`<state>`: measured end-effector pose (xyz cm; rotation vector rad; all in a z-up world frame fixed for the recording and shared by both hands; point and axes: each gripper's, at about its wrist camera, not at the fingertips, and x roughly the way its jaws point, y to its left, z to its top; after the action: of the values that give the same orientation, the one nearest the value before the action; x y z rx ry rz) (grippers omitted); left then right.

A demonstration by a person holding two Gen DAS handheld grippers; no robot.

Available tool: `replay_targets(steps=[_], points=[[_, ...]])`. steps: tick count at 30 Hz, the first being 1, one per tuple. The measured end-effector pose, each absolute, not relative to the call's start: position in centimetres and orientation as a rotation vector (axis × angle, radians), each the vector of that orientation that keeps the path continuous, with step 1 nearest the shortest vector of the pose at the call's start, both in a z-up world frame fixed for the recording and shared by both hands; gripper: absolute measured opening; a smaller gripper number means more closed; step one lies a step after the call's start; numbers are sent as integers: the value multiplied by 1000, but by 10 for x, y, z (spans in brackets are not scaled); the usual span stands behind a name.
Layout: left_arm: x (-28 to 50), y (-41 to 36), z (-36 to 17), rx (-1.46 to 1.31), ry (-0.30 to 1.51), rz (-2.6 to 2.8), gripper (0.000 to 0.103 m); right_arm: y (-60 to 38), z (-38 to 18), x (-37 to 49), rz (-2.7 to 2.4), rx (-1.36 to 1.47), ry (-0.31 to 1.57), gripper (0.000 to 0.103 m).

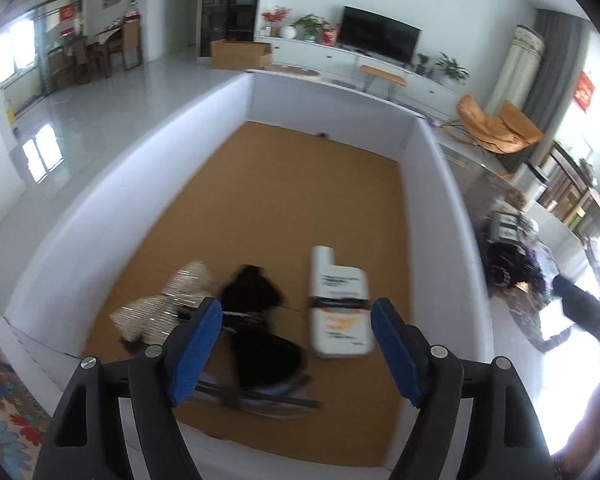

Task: Organize objects
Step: 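Carry the bag and bottle over the cardboard box and open both grippers, then bring both open grippers back over the table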

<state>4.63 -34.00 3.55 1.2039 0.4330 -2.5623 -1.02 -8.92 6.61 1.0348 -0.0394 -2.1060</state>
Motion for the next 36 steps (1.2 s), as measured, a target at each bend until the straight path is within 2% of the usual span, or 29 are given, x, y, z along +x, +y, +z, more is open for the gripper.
replay_targets(steps=[7,9,10,11,16,20,24,28,29,34,36], points=[[38,-230,68,1247,356,-2872,76,36,-6,-8,-2398,1159,42,85],[46,-192,76,1251,282,-2969,85,76,-28,-3,-2493,1220,75,85],[48,-171,77,1254,245,-3011,97,100,-38,-1,-2544,1258,89,85],[48,-158,76,1257,231,-3033,103,120,-48,2,-2586,1291,92,85],[24,-102,16,1451,208,-3034,103,197,-62,-5,-2722,1396,4,85],[-11,-81,-33,1541,71,-2868,103,223,-58,-22,-2780,1423,-2,85],[-34,-63,-44,1508,-29,-2841,103,220,-64,-37,-2792,1427,19,90],[-64,-47,-53,1492,-117,-2808,103,222,-66,-39,-2776,1445,20,103],[-71,-47,-56,1496,-133,-2797,103,223,-67,-38,-2769,1452,24,103],[-102,-42,-62,1447,-75,-2797,103,221,-68,-36,-2773,1447,25,103],[-110,-46,-66,1445,7,-2808,103,221,-68,-36,-2774,1446,25,103]])
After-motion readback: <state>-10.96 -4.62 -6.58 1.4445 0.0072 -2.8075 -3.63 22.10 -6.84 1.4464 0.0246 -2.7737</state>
